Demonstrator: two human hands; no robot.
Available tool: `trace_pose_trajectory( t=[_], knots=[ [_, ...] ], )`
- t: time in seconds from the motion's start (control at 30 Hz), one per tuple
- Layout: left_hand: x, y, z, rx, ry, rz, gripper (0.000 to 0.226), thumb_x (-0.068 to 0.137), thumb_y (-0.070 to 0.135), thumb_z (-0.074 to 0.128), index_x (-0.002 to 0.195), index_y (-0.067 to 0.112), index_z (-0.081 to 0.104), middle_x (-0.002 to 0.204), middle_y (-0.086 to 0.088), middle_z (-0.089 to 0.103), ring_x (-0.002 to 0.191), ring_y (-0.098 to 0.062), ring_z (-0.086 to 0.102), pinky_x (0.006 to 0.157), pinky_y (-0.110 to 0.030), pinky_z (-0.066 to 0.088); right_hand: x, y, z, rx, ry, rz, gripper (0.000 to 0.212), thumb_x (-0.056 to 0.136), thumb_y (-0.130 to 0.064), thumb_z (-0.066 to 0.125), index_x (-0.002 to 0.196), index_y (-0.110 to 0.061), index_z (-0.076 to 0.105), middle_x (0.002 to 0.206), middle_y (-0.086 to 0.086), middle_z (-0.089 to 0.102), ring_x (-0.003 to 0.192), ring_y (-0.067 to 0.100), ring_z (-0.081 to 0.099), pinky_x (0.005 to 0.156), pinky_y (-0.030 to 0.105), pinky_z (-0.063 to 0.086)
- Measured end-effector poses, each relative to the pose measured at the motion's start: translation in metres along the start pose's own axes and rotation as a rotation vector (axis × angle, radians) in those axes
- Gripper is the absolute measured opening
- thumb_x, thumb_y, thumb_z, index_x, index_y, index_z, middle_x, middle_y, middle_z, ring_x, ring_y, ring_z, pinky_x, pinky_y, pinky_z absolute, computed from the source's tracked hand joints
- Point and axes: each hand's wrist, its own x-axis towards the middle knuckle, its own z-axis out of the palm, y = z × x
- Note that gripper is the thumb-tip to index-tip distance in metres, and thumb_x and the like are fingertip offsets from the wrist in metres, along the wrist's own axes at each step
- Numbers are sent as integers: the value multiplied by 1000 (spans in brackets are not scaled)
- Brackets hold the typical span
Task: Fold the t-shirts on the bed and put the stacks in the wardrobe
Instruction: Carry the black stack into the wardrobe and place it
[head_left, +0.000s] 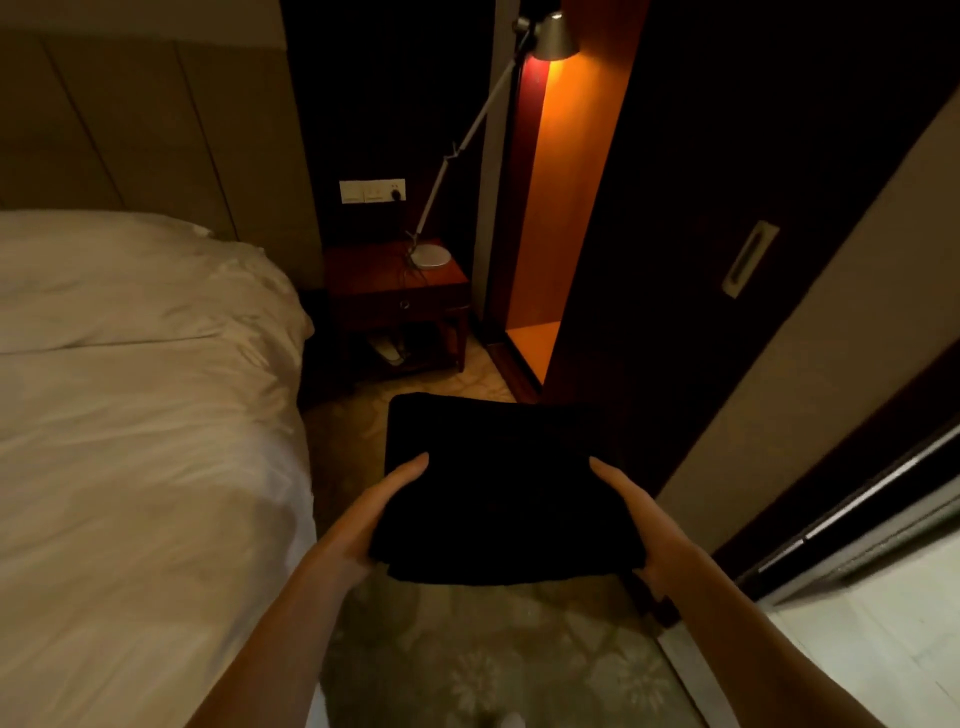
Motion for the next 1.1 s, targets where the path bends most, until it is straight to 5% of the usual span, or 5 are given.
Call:
trace_pose_trajectory(
  t=[0.1,0.23,0.4,0.77,1.1],
  knots=[
    [39,11,3,58,43,-26,68,89,41,69,107,-22,51,41,3,50,30,-9,46,31,-18,38,39,-16,-12,-17,9,8,49,83,-47,68,115,-9,68,109,15,73,104,33,69,101,46,50],
    [116,40,3,80,55,-14,57,84,46,74,122,5,65,73,-3,58,59,-17,56,54,-23,45,116,-50,-23,-26,-24,7,50,87,-43,67,123,-9,66,114,15,71,104,32,69,96,43,51],
    [205,94,1,52,41,23,46,101,37,48,137,9,53,43,6,52,32,-7,47,33,-19,38,212,-103,-23,17,-19,-28,40,91,-38,63,123,-14,64,111,10,73,100,26,71,85,37,55],
    [374,201,-49,117,-135,-5,41,86,52,69,58,22,67,40,7,41,28,-7,36,32,-19,24,376,-183,6,97,61,75,57,76,-48,80,120,-14,70,117,14,70,109,33,67,105,49,46],
    [555,305,-133,178,-58,-196,41,94,45,60,94,6,73,80,-11,69,60,-16,65,56,-24,52,528,-216,60,243,260,10,59,82,-42,77,132,-17,60,121,11,69,108,30,68,93,43,54]
  ],
)
